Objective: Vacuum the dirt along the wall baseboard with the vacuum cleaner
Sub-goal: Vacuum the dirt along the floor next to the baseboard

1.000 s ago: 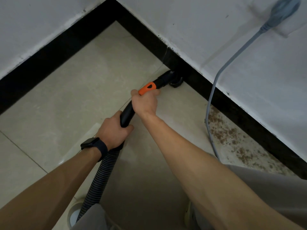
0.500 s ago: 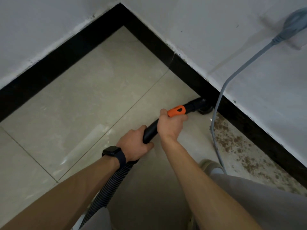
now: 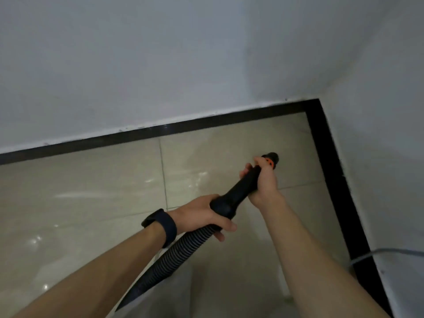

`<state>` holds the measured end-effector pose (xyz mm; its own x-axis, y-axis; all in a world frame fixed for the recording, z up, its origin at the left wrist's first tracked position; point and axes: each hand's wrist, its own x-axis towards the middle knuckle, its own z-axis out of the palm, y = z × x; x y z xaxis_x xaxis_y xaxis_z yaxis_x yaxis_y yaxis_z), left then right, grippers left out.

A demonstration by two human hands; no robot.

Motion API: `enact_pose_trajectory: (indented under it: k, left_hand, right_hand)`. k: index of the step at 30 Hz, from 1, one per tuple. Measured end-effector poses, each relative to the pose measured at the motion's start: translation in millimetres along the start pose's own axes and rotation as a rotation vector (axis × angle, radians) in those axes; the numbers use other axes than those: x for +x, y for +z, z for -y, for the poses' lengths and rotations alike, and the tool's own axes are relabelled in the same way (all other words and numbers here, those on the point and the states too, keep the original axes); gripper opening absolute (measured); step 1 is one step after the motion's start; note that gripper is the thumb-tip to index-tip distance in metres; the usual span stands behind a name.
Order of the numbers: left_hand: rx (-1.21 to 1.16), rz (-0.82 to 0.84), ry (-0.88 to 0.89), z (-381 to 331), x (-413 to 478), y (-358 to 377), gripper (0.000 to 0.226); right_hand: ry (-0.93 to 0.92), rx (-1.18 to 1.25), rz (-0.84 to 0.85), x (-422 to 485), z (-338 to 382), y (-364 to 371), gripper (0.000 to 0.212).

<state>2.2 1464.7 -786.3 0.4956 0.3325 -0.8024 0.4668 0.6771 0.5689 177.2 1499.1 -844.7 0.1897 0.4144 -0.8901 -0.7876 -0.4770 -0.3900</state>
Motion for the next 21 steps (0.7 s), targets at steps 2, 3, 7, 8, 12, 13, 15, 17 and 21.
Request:
enact_pose_trajectory:
  k: [2, 3, 7, 8, 12, 13, 15, 17, 21]
  left_hand:
    - [0.029, -0.072, -0.039, -7.4, -47.2, 8.9, 0.045]
    - [0.063, -0.142, -0.06, -10.8, -70.6, 16.2, 0.044]
    - [0.234, -0.424, -0.138, -25.7, -178.1, 69.7, 0.045]
    - [0.236, -0.487, -0.158, -29.7, -207.0, 86.4, 0.047]
    - [0.119, -0.624, -0.185, -44.1, -317.5, 152.5, 0.07]
    - [0.096, -0.651, -0.16, -46.6, -340.6, 168.0, 0.073]
    - [0.048, -0.726, -0.123, -51.0, -378.7, 193.9, 0.065]
    - [0.014, -0.787, -0.14, -48.2, -406.5, 214.1, 0.055]
    - [0.059, -0.851, -0.187, -35.0, -442.7, 232.1, 0.033]
  right_hand:
    - [0.092, -0.014, 0.054, -46.8, 4.5, 14.0, 0.024]
    - [0.128, -0.069, 0.08, -73.1, 5.6, 20.2, 0.028]
    - [0.228, -0.53, 0.19, -202.2, -7.6, 27.9, 0.033]
    - [0.213, -0.675, 0.207, -237.1, -12.2, 24.7, 0.033]
    - [0.094, -1.048, 0.232, -366.6, -16.8, 11.0, 0.029]
    - [0.066, -1.074, 0.24, -392.0, -14.7, 10.9, 0.026]
    - [0.066, -1.036, 0.264, -434.5, -9.3, 15.9, 0.024]
    - [0.104, -0.935, 0.296, -471.0, -4.4, 22.3, 0.02]
    - [0.04, -0.845, 0.353, -518.6, -1.2, 34.4, 0.025]
